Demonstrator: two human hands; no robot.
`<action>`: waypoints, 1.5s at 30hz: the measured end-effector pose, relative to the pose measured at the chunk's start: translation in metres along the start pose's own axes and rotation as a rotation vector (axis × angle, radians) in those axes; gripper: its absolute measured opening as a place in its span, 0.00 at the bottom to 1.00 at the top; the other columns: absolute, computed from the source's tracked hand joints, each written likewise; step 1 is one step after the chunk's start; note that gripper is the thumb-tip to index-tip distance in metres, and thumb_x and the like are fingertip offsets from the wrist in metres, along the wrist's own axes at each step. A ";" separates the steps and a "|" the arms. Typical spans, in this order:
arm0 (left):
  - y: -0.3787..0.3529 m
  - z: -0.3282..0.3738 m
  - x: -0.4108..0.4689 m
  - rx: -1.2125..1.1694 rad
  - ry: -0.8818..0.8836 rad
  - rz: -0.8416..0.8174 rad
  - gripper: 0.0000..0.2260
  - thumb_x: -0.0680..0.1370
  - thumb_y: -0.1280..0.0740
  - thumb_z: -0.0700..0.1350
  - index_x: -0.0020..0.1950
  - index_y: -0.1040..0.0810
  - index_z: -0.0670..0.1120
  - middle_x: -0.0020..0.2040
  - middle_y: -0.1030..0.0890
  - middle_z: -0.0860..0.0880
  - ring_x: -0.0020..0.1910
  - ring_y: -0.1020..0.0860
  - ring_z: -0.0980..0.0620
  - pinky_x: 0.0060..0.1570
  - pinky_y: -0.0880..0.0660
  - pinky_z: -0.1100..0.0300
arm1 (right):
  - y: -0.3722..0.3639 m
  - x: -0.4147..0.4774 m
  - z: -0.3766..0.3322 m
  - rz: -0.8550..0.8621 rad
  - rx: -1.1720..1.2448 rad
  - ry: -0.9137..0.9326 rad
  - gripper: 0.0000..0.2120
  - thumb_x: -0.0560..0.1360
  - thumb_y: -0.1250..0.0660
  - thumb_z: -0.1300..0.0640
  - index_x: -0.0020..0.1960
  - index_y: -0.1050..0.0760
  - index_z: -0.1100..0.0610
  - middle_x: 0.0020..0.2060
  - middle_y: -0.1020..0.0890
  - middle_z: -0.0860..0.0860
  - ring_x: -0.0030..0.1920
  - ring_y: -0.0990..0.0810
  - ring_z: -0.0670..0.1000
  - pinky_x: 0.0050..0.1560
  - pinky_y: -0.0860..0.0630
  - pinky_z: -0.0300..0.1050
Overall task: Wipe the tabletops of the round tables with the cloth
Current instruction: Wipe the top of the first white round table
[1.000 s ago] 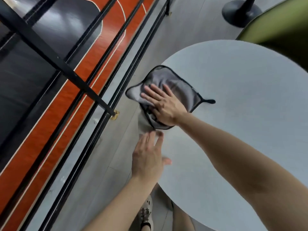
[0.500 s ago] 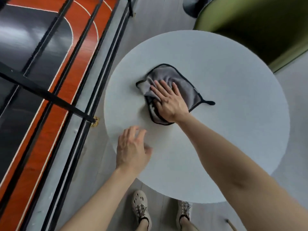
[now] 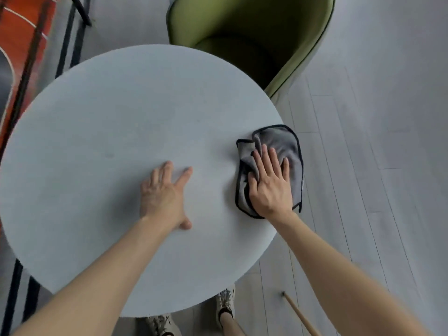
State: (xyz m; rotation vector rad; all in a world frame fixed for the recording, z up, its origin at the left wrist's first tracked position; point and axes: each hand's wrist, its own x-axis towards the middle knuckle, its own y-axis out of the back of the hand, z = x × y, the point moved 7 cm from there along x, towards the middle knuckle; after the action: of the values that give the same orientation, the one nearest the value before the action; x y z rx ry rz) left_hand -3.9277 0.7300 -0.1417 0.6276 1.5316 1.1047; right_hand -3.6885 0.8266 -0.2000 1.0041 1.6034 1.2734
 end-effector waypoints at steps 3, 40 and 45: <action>0.001 0.005 0.001 0.025 -0.005 0.001 0.66 0.56 0.16 0.67 0.85 0.53 0.65 0.85 0.52 0.47 0.81 0.46 0.42 0.74 0.34 0.45 | 0.010 0.046 0.008 0.000 0.012 0.022 0.34 0.86 0.55 0.42 0.90 0.51 0.50 0.89 0.54 0.48 0.89 0.59 0.51 0.87 0.59 0.64; -0.062 -0.277 -0.116 -0.301 0.154 0.389 0.24 0.78 0.25 0.55 0.71 0.21 0.47 0.67 0.25 0.44 0.66 0.25 0.39 0.63 0.24 0.40 | -0.065 -0.037 -0.384 0.013 0.029 0.484 0.33 0.86 0.52 0.44 0.89 0.44 0.54 0.89 0.46 0.53 0.89 0.52 0.54 0.87 0.53 0.63; -0.063 -0.253 -0.099 -0.275 0.211 0.168 0.41 0.67 0.17 0.60 0.75 0.28 0.48 0.72 0.30 0.44 0.73 0.33 0.40 0.69 0.27 0.42 | -0.058 -0.075 -0.307 0.048 0.059 0.386 0.31 0.87 0.48 0.46 0.89 0.43 0.54 0.89 0.46 0.52 0.89 0.52 0.52 0.87 0.52 0.61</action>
State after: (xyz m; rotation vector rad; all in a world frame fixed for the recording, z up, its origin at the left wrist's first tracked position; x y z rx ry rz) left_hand -4.1314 0.5400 -0.1595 0.4671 1.4870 1.5194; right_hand -3.9571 0.6502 -0.2050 0.8726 1.9261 1.5295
